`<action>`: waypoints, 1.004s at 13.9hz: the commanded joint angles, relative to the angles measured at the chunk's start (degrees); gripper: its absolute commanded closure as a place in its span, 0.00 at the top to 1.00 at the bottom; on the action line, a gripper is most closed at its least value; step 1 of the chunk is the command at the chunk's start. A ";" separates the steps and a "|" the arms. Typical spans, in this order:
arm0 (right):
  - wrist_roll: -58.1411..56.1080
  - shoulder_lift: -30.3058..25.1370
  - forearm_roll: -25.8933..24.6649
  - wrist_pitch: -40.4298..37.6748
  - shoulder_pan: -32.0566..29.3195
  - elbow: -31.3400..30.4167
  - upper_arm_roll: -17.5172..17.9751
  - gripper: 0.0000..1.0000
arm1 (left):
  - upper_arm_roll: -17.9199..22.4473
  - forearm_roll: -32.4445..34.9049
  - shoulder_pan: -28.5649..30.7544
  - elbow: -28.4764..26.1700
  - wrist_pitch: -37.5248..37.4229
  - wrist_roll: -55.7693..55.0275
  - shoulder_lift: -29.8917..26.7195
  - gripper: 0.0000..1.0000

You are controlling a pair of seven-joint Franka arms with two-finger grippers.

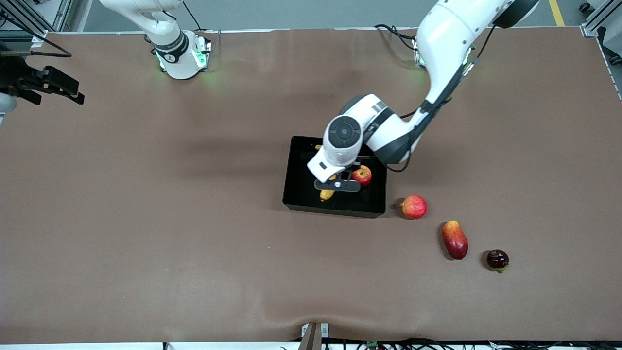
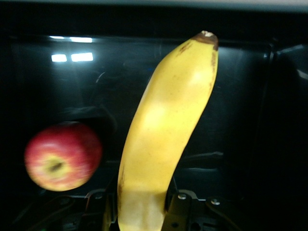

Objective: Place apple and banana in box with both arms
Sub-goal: 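Carry the banana over the box and lower it with the left gripper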

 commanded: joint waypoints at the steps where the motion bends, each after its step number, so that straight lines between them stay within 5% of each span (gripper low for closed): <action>1: -0.88 -0.59 -0.20 -0.18 -0.51 -0.39 0.47 1.00 | 3.87 1.19 -5.01 1.65 2.73 -1.62 2.11 0.00; 10: -0.88 -0.68 -0.20 -0.88 -1.13 -1.09 0.21 1.00 | 10.04 1.19 -13.11 7.89 7.13 -5.67 10.99 0.00; 11: -0.88 -0.77 -0.29 -1.14 -1.21 -1.09 0.12 1.00 | 10.30 1.36 -13.38 7.89 7.13 -5.58 10.91 0.41; 12: -0.88 -0.85 -0.38 -1.32 -1.39 -1.09 0.12 1.00 | 10.48 3.19 -13.29 7.80 7.05 -5.50 10.47 0.99; 14: -0.88 -0.94 -0.38 -2.63 -2.44 -1.09 0.12 1.00 | 10.48 5.93 -12.24 7.80 6.17 -5.76 8.11 1.00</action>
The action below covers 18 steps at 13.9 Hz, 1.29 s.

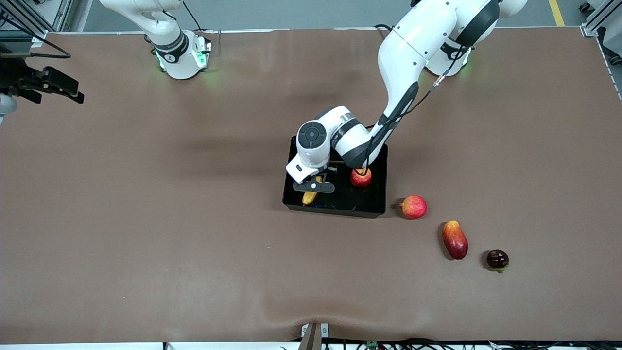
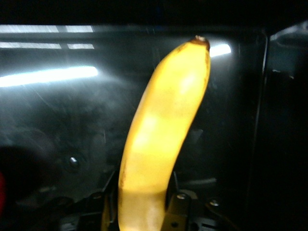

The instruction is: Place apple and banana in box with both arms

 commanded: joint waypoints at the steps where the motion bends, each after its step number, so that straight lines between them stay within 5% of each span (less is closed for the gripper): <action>1: -0.85 -0.94 -0.45 -1.79 -2.51 -0.49 0.66 1.00 | 1.07 2.49 1.61 0.86 -2.27 -0.96 -3.98 1.00; 9: -0.85 -0.42 -0.28 -1.09 -1.82 -0.58 1.10 1.00 | 0.28 -2.34 20.15 0.77 -22.92 13.45 -26.66 1.00; 18: -0.93 -0.42 -0.45 -0.83 -2.08 -0.49 0.66 1.00 | 1.60 -4.16 30.52 0.77 -36.47 30.92 -42.76 1.00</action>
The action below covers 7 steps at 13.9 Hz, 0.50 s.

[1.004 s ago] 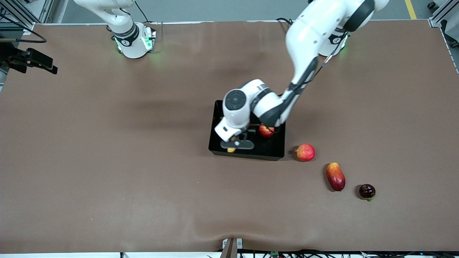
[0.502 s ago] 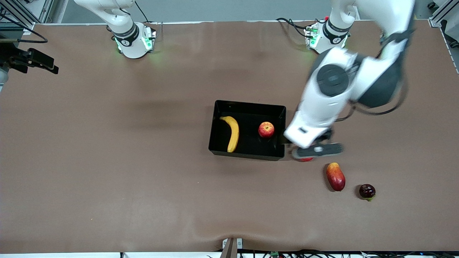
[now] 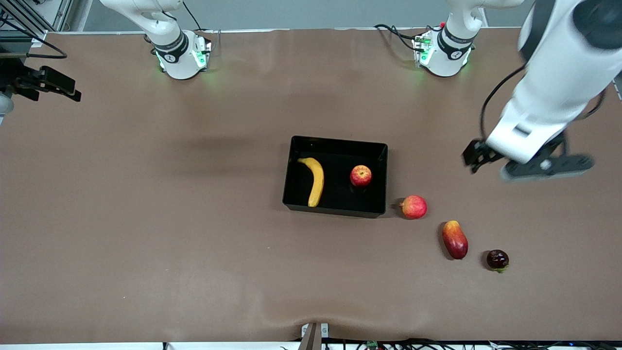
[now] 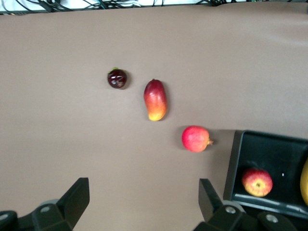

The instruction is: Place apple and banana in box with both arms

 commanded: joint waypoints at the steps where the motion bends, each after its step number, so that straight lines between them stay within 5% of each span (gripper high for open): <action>1: -0.57 -0.51 -0.71 -0.29 -0.49 -0.28 0.08 1.00 | -1.17 -3.73 3.20 -2.54 -1.20 4.02 -3.65 1.00; 7: -0.40 -0.34 -0.97 1.20 -2.87 0.16 0.08 1.00 | 2.07 -5.76 3.56 -10.09 -1.55 11.33 -9.54 1.00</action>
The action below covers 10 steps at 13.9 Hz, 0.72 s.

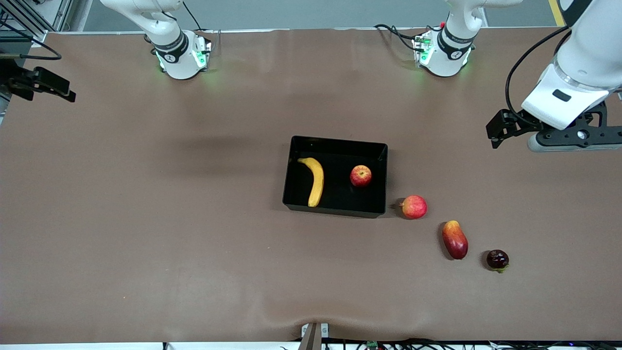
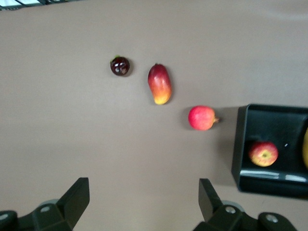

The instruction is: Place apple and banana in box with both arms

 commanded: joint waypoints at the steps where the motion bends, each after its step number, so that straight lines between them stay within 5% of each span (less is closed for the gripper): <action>1: -0.40 -0.16 -0.38 1.27 -1.93 0.14 0.53 1.00 | 0.70 -2.53 1.48 -5.81 0.16 2.41 -5.61 1.00; 7: -0.05 0.01 -0.03 3.55 -1.40 -0.39 0.88 1.00 | 1.85 -7.27 4.20 -15.12 1.91 2.67 -13.52 1.00; 10: -0.05 -0.07 0.15 4.44 -0.70 -0.48 0.97 1.00 | 1.14 -7.72 6.58 -15.22 1.12 2.67 -14.67 1.00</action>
